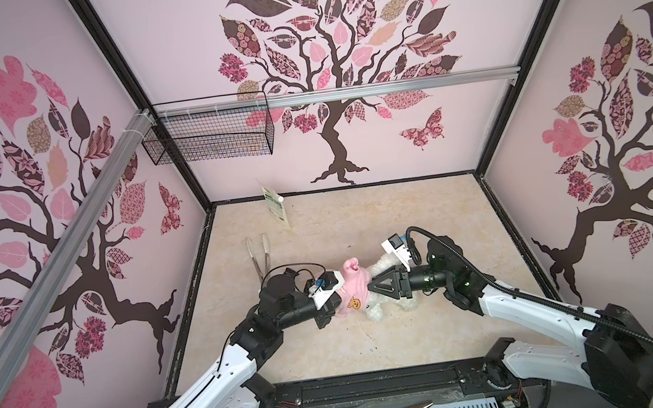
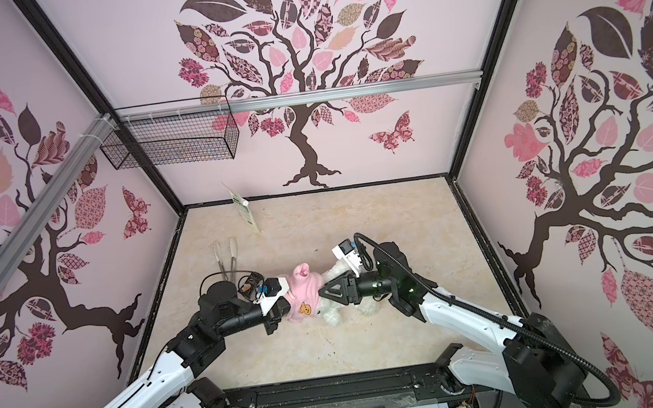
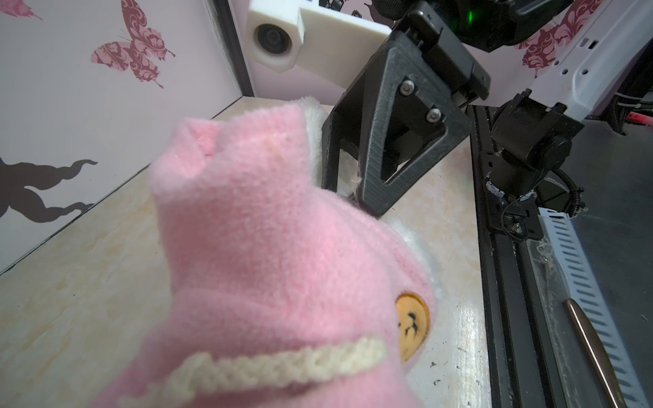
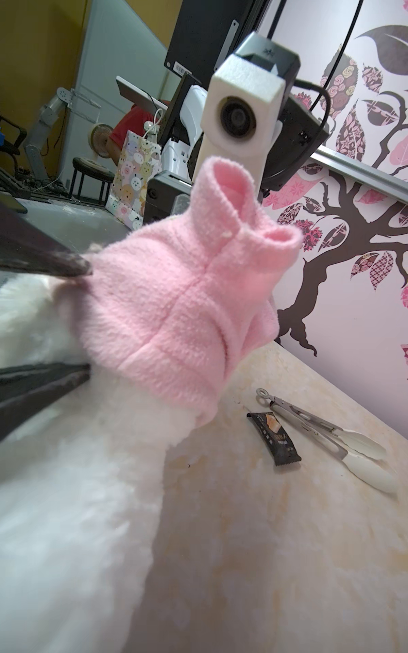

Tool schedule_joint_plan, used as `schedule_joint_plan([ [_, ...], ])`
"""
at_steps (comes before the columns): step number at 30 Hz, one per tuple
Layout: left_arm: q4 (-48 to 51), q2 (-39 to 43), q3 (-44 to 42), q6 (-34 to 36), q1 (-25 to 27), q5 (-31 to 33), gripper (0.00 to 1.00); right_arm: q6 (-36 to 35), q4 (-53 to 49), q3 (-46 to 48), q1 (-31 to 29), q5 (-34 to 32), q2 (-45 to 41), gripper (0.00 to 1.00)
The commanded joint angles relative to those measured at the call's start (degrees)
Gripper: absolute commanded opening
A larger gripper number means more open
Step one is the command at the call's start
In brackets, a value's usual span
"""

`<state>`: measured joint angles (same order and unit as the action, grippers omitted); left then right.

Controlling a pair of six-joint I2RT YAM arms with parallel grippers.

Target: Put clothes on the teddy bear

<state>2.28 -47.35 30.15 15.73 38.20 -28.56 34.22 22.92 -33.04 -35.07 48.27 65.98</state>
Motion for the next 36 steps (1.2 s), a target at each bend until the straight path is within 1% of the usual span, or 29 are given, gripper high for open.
schedule_joint_plan([
  [1,-2.23,-0.28,-0.19,1.63,0.13,-0.75,0.0,2.2,4.5,-0.33,-0.35,2.59,0.95,0.42],
  [9,-0.93,-0.97,0.0,2.07,0.13,-0.65,0.0,2.7,4.73,-1.77,-0.61,2.07,1.18,0.39],
  [13,-0.02,-1.19,0.28,2.4,0.17,-0.62,0.0,1.86,3.31,-2.15,-0.59,0.07,0.39,0.36],
  [15,-0.04,-1.34,0.27,2.31,0.21,-0.67,0.0,1.08,2.02,-2.76,-0.57,-0.99,0.45,0.32],
  [17,0.04,-1.34,0.3,2.36,0.26,-0.61,0.0,0.47,0.66,-3.41,-0.94,-2.02,0.79,0.25],
  [19,0.36,-1.33,0.35,2.29,0.21,-0.3,0.0,0.51,0.09,-3.62,-1.05,-2.42,1.21,0.15],
  [20,0.48,-1.4,0.36,2.21,0.21,0.01,0.0,0.66,0.13,-3.48,-1.05,-2.56,1.26,0.12],
  [22,0.99,-1.43,0.52,1.96,0.21,1.72,0.0,0.61,-0.23,-3.14,-1.05,-3.79,0.93,0.05],
  [24,1.93,-1.23,0.69,1.64,0.21,4.27,0.0,-0.88,-3.28,-3.09,-0.68,-6.51,-0.25,0.0],
  [26,2.59,-0.58,0.92,0.51,0.26,7.36,0.0,-1.99,-6.32,-2.61,0.72,-8.83,-1.7,0.0],
  [28,2.62,0.43,0.78,-2.37,0.17,11.31,0.0,-2.19,-8.81,-1.34,2.97,-10.36,-3.39,0.0],
  [30,2.81,1.46,0.72,-5.31,0.21,15.52,0.0,-1.4,-9.68,0.49,6.0,-10.43,-4.89,0.0],
  [33,3.87,2.41,0.77,-7.44,0.13,20.81,0.0,-1.23,-11.48,3.14,10.22,-10.84,-6.58,0.0],
  [36,5.11,2.98,1.05,-8.32,0.14,22.81,0.0,-1.28,-12.63,4.63,12.48,-12.67,-7.24,0.0],
])
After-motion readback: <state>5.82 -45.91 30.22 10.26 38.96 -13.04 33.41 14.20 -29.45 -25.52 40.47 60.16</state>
